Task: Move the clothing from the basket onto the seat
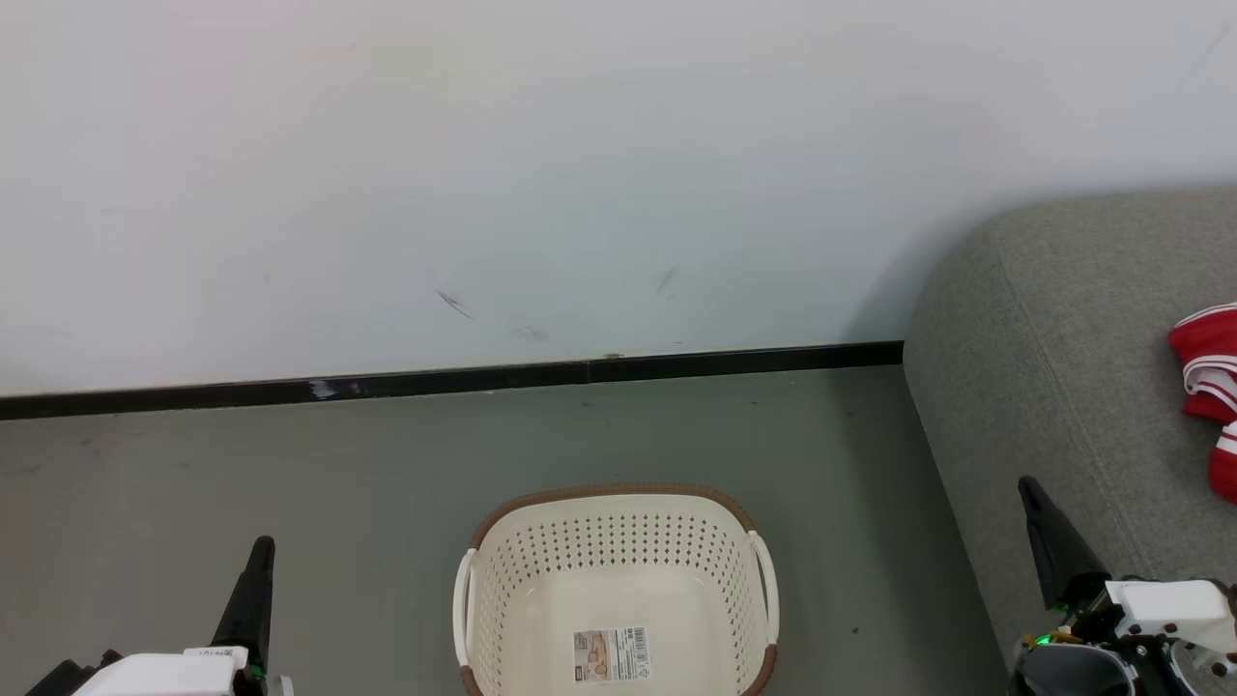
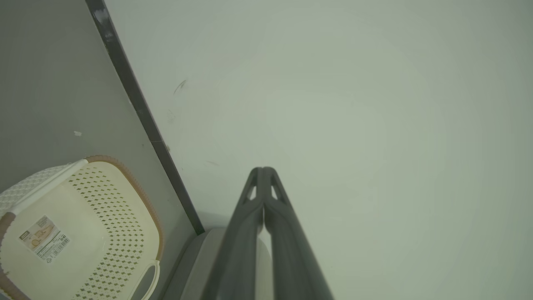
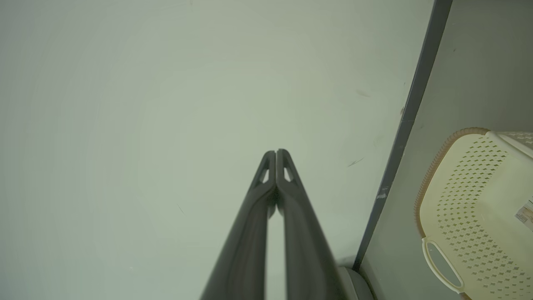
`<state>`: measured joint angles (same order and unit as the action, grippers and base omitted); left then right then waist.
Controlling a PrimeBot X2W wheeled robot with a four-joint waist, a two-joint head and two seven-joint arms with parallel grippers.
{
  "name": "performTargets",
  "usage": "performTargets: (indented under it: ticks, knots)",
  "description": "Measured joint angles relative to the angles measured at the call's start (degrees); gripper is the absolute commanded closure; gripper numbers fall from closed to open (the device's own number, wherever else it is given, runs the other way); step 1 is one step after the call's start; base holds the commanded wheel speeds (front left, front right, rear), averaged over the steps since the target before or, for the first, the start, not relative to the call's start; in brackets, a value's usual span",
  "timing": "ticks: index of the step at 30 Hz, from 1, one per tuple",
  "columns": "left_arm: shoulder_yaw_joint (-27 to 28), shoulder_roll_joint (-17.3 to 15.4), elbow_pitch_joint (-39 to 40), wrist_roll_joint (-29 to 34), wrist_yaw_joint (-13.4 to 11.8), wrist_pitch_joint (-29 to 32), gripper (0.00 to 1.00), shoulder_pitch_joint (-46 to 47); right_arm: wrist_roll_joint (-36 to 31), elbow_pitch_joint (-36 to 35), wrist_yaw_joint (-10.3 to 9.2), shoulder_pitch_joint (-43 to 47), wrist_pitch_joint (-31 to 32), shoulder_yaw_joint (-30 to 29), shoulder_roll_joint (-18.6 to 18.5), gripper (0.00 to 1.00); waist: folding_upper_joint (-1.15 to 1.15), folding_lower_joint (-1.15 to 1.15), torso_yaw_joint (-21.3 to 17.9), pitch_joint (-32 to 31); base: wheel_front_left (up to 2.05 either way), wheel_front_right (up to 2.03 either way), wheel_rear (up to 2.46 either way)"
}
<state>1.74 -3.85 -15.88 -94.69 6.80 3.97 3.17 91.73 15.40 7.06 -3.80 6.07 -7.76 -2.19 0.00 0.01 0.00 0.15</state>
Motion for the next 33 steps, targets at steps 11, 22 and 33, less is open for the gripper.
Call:
performTargets:
  ticks: [11,22,33]
  knots:
    - [0.04,0.04,0.01,0.01,0.0,0.01,1.0,0.01,0.0,0.0,0.0,0.0,0.0,0.0,0.0,1.0,0.0,0.0,0.0,0.0,0.0,0.0,0.0]
    - [0.12,0.07,0.02,0.01,0.0,0.08,1.0,0.01,0.0,0.0,0.0,0.0,0.0,0.0,0.0,1.0,0.0,0.0,0.0,0.01,0.0,0.0,0.0]
    - [0.2,0.11,0.03,0.01,0.0,0.08,1.0,0.01,0.0,0.0,0.0,0.0,0.0,0.0,0.0,1.0,0.0,0.0,0.0,0.01,0.0,0.0,0.0]
